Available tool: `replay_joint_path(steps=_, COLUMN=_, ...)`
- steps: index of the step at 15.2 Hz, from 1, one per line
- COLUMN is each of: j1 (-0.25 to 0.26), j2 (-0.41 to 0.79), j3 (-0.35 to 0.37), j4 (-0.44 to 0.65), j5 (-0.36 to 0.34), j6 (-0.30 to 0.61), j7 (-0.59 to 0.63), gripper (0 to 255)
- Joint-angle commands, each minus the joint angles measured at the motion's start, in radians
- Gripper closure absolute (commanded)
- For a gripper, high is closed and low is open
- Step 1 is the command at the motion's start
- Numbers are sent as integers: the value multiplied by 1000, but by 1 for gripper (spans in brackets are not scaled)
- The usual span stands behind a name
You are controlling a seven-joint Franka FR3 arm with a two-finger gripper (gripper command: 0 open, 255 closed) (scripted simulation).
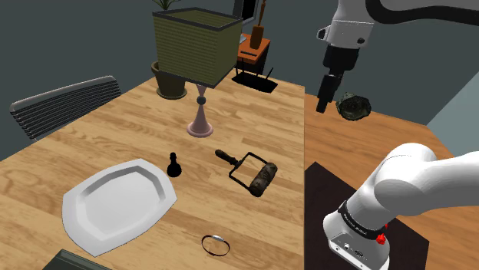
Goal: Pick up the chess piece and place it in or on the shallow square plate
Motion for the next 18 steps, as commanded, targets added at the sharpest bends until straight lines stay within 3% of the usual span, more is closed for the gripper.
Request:
replay_joint_path(steps=1, j1=0, j2=0, j3=0, j4=0, j5=0, j6=0, j7=0, gripper=0)
replay_joint_path(steps=10, j1=43, j2=184, j3=162, j4=-21, j5=106, j6=258, j7=159, gripper=0)
replay_joint_path(steps=18, j1=54, j2=427, j3=303, j4=54, j5=124, j6=476, j7=307, gripper=0)
